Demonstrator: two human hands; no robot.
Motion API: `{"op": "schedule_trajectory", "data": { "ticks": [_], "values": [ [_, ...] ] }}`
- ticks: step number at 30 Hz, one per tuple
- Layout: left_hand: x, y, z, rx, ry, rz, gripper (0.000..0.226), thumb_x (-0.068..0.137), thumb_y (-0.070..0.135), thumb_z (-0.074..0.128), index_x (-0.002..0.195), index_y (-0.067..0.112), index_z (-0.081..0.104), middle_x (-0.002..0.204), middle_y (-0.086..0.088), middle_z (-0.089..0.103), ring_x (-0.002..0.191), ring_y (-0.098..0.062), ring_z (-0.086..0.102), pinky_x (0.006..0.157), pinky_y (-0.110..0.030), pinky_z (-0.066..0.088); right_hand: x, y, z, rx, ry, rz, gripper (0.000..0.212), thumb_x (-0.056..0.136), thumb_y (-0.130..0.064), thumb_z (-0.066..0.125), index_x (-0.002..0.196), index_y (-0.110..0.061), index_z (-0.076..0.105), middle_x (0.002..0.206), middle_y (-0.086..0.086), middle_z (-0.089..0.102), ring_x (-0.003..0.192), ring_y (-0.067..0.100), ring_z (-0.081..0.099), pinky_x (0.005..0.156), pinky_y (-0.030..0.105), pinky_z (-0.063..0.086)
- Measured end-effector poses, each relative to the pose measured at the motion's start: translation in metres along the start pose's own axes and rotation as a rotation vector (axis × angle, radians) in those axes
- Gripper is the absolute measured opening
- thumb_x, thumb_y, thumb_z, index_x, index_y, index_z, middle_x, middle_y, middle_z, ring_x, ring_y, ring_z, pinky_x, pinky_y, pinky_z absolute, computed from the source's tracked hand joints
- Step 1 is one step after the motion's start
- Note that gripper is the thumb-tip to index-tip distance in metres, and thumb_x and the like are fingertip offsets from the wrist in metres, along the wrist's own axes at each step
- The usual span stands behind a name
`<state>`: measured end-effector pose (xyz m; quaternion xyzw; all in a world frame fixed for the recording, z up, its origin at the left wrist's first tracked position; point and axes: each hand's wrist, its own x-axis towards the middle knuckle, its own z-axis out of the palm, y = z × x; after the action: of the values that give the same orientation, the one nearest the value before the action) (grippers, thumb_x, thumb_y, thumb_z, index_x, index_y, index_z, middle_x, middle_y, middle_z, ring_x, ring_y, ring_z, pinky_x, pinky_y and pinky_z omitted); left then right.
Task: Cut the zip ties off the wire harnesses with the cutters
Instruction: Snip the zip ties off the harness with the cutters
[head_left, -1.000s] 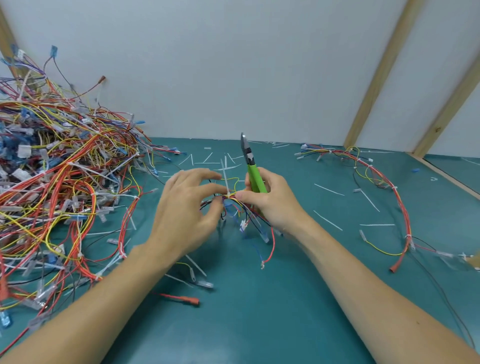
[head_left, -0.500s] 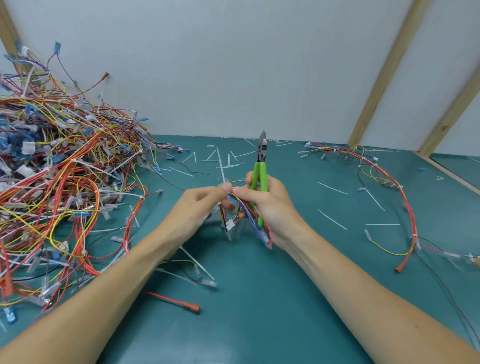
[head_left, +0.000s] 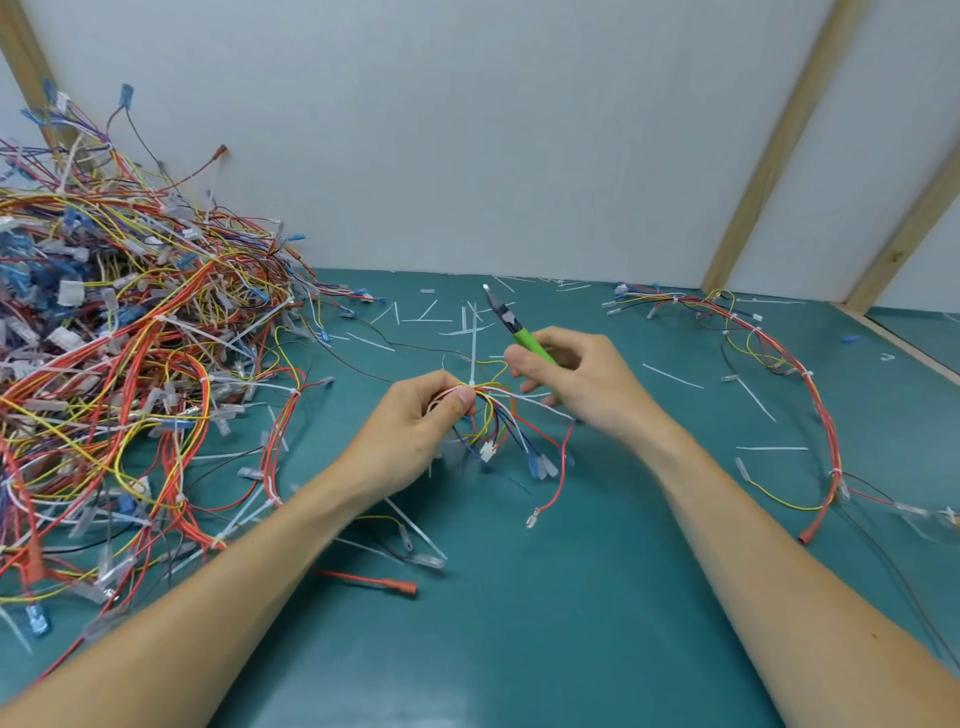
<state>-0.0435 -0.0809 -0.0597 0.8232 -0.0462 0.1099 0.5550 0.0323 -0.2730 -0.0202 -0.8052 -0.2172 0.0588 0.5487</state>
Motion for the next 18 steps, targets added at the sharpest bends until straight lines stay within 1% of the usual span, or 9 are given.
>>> {"op": "schedule_trajectory", "data": {
  "ticks": [2, 4, 6, 8, 11, 13, 14, 16, 18],
  "values": [
    [0.000, -0.002, 0.000, 0.021, 0.013, -0.008, 0.026, 0.104, 0.026, 0.051, 0.083, 0.016, 0.061, 0.049, 0.017, 0.041, 0.050, -0.004, 0.031, 0.047, -0.015, 0.028, 0.001, 0.005, -0.014, -0.062, -0.062, -0.064, 0.012, 0.089, -0.034, 0.078, 0.098, -0.026, 0.076, 0.084, -0.011, 0.071, 0.077, 0.004, 0.062, 0.073, 0.016, 0.047],
    [0.002, -0.006, -0.003, 0.050, 0.027, -0.019, 0.026, 0.105, 0.029, 0.050, 0.083, 0.018, 0.060, 0.049, 0.018, 0.040, 0.050, -0.006, 0.030, 0.047, -0.017, 0.028, 0.002, 0.011, -0.025, -0.128, -0.097, -0.081, 0.014, 0.086, -0.037, 0.082, 0.098, -0.032, 0.078, 0.089, -0.004, 0.071, 0.081, 0.005, 0.058, 0.078, 0.020, 0.045],
    [0.003, -0.008, -0.005, 0.126, 0.032, -0.016, 0.025, 0.105, 0.031, 0.049, 0.084, 0.020, 0.059, 0.051, 0.020, 0.044, 0.052, -0.006, 0.033, 0.052, -0.020, 0.029, 0.001, 0.013, -0.033, -0.185, -0.128, -0.059, 0.022, 0.078, -0.049, 0.086, 0.097, -0.042, 0.077, 0.098, 0.002, 0.073, 0.083, 0.004, 0.058, 0.080, 0.025, 0.045],
    [0.002, -0.008, -0.004, 0.193, 0.036, -0.009, 0.024, 0.105, 0.031, 0.049, 0.085, 0.021, 0.058, 0.054, 0.022, 0.048, 0.054, -0.005, 0.037, 0.057, -0.025, 0.033, 0.000, 0.014, -0.038, -0.225, -0.169, -0.038, 0.038, 0.067, -0.063, 0.082, 0.098, -0.043, 0.079, 0.098, 0.004, 0.074, 0.080, 0.006, 0.057, 0.078, 0.030, 0.043],
    [0.000, -0.007, -0.002, 0.237, 0.042, 0.012, 0.025, 0.104, 0.032, 0.049, 0.083, 0.021, 0.057, 0.056, 0.016, 0.047, 0.057, -0.008, 0.037, 0.060, -0.032, 0.034, 0.000, 0.013, -0.042, -0.285, -0.185, -0.033, 0.048, 0.059, -0.071, 0.080, 0.099, -0.043, 0.079, 0.095, -0.006, 0.077, 0.085, 0.010, 0.066, 0.084, 0.034, 0.050],
    [-0.001, -0.006, -0.002, 0.256, 0.041, 0.029, 0.025, 0.104, 0.033, 0.049, 0.082, 0.024, 0.055, 0.059, 0.014, 0.047, 0.057, -0.008, 0.038, 0.059, -0.031, 0.031, 0.000, 0.012, -0.043, -0.321, -0.183, -0.044, 0.048, 0.057, -0.072, 0.080, 0.098, -0.046, 0.078, 0.097, -0.015, 0.078, 0.096, 0.012, 0.071, 0.094, 0.036, 0.054],
    [-0.001, -0.005, -0.001, 0.266, 0.043, 0.034, 0.025, 0.104, 0.033, 0.050, 0.081, 0.025, 0.054, 0.061, 0.013, 0.046, 0.059, -0.008, 0.038, 0.059, -0.031, 0.029, 0.000, 0.012, -0.044, -0.327, -0.184, -0.051, 0.047, 0.057, -0.072, 0.081, 0.097, -0.046, 0.078, 0.097, -0.018, 0.077, 0.097, 0.010, 0.071, 0.096, 0.036, 0.053],
    [-0.002, -0.004, 0.000, 0.288, 0.050, 0.040, 0.024, 0.104, 0.033, 0.050, 0.083, 0.023, 0.054, 0.067, 0.011, 0.045, 0.063, -0.009, 0.039, 0.061, -0.030, 0.029, 0.000, 0.011, -0.045, -0.336, -0.179, -0.067, 0.041, 0.061, -0.067, 0.085, 0.095, -0.046, 0.079, 0.096, -0.019, 0.077, 0.096, 0.009, 0.070, 0.097, 0.036, 0.053],
    [-0.003, -0.003, 0.001, 0.315, 0.058, 0.050, 0.022, 0.104, 0.033, 0.050, 0.086, 0.022, 0.055, 0.070, 0.009, 0.048, 0.069, -0.008, 0.042, 0.061, -0.024, 0.030, 0.001, 0.011, -0.045, -0.349, -0.162, -0.089, 0.031, 0.067, -0.059, 0.089, 0.092, -0.045, 0.079, 0.094, -0.020, 0.077, 0.095, 0.010, 0.070, 0.096, 0.037, 0.053]
  ]
}}
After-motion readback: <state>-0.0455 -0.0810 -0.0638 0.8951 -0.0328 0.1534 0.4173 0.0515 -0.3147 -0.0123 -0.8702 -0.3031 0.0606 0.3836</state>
